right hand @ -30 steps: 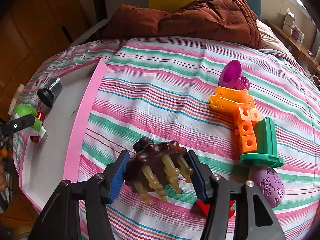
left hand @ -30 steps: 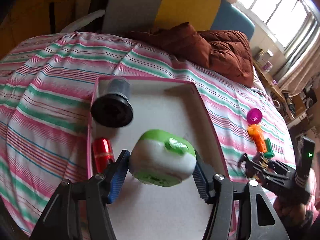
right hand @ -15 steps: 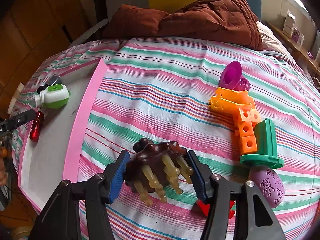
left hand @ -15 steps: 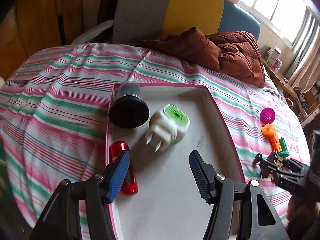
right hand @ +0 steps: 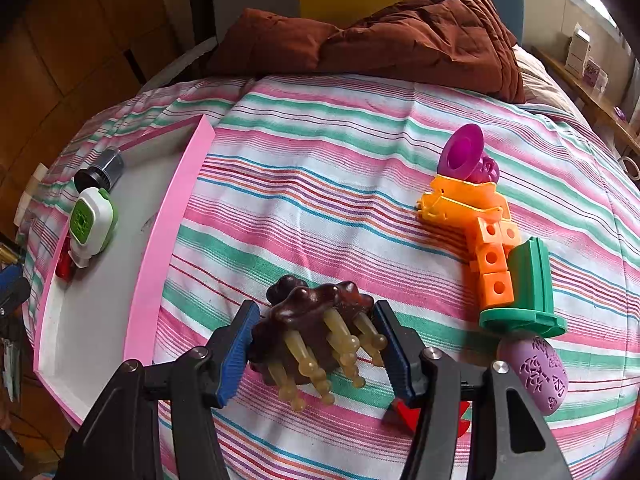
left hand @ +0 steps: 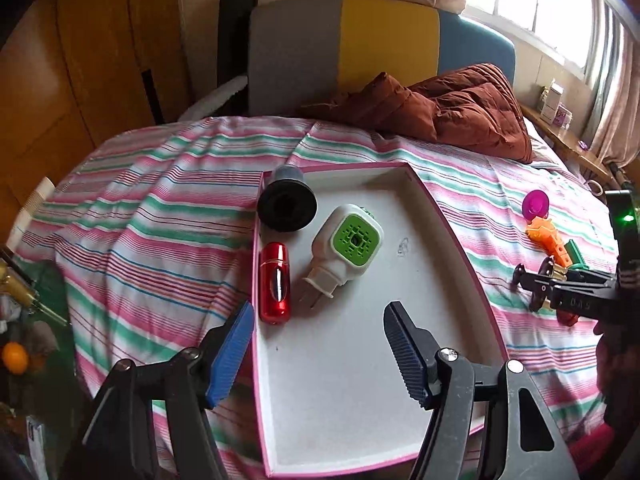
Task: Organize rigid objects
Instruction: 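Carry the brown spiky ball into the tray and open the right gripper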
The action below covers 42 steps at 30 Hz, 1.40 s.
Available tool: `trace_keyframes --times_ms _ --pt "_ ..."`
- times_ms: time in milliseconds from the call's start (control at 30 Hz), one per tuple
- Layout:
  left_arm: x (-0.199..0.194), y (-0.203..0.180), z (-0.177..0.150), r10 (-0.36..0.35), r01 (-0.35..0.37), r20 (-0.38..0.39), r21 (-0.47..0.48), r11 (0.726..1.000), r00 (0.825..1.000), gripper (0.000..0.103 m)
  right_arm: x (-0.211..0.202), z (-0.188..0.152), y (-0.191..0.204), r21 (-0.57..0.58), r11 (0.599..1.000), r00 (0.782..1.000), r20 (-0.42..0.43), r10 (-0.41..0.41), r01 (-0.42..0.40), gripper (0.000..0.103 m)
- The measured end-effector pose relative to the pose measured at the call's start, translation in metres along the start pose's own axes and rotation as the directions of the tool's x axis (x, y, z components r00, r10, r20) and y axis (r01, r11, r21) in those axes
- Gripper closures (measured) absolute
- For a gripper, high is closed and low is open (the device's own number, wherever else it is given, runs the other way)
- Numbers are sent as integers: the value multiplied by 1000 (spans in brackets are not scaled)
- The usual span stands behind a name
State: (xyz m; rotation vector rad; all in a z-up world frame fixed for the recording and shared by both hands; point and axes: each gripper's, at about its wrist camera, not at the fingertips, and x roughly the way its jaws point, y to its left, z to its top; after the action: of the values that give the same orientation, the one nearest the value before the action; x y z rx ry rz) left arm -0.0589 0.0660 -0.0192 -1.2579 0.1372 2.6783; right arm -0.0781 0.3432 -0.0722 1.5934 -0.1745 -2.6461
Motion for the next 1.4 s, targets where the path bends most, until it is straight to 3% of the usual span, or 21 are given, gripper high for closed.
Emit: trace_keyframes --times_ms 100,467,800,1133,1400 --pt "-7 -1 -5 23 -24 13 16 1000 1000 35 0 -1 1 -8 1000 1000 5 -9 9 44" --pt "-5 6 -19 10 -10 -33 -20 1000 999 35 -3 -3 4 -24 999 999 29 -32 32 44" --pt "-8 11 -23 10 -11 -22 -21 1000 1000 35 -4 -6 6 -23 998 998 49 -51 52 44" --pt "-9 25 -29 -10 9 -24 -56 998 1000 35 -9 -12 8 31 997 997 45 -70 69 44" --pt "-11 35 -33 -11 10 -11 -81 997 1000 35 -19 -11 16 69 997 998 44 -39 36 45"
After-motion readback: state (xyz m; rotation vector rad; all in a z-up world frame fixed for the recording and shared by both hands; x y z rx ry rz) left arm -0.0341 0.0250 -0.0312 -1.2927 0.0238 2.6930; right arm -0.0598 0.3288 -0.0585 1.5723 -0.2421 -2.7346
